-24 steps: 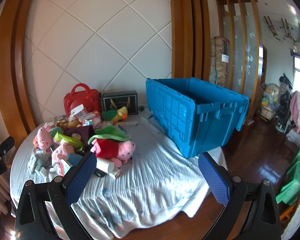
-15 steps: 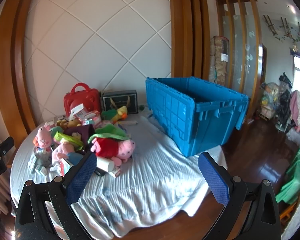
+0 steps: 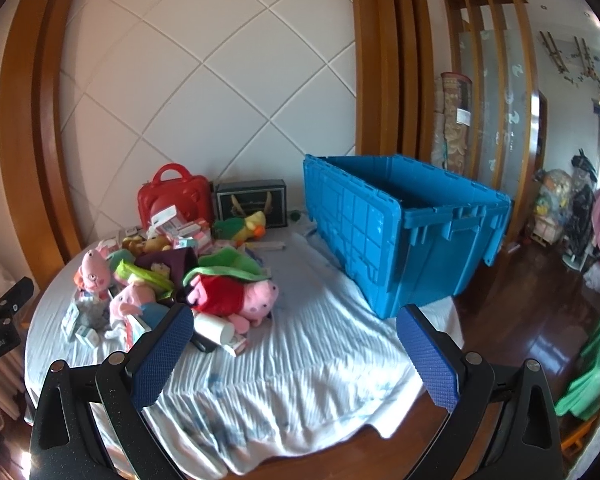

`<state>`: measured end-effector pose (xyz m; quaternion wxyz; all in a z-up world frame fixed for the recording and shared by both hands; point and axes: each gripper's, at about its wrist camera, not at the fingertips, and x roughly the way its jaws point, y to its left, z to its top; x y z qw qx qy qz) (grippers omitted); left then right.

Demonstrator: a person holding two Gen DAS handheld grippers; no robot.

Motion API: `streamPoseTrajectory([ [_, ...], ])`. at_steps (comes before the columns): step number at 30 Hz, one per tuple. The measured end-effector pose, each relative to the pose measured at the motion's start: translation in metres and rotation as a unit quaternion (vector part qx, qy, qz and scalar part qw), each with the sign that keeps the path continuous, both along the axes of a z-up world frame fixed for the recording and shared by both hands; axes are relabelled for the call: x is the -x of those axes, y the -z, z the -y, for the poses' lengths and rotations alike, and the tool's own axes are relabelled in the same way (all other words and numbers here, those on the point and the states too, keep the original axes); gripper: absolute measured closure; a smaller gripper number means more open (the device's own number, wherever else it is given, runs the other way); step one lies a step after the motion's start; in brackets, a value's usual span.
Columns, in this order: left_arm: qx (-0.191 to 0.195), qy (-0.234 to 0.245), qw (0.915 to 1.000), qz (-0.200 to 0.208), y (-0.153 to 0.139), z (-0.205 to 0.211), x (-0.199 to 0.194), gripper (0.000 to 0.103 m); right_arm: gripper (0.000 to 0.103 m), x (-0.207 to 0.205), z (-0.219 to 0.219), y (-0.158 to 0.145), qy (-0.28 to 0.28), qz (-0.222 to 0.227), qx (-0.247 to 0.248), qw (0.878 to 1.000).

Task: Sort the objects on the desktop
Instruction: 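Move both grippers toward the heap of toys and medicine boxes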

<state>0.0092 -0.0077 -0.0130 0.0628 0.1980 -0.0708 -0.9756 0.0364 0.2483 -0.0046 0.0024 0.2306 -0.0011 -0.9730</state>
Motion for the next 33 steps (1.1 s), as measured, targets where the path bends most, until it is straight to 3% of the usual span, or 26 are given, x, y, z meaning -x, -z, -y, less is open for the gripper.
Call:
streamPoseTrajectory([
  [19,0.001,-0.051,0.9983,0.028,0.032,-0.037,-0.003,0.001,0.000,0.018,-0.048,0.024,-0.044,0.019,0.005,0.999],
  [25,0.003,-0.066,0.9969,0.042,0.057,-0.026,-0.004,0.001,0.000,0.023,-0.053,0.044,-0.063,0.039,0.016,0.997],
  [33,0.002,-0.084,0.9928,0.085,0.097,0.003,0.026,0.001,0.000,0.057,-0.030,0.072,-0.089,0.078,0.012,0.993],
])
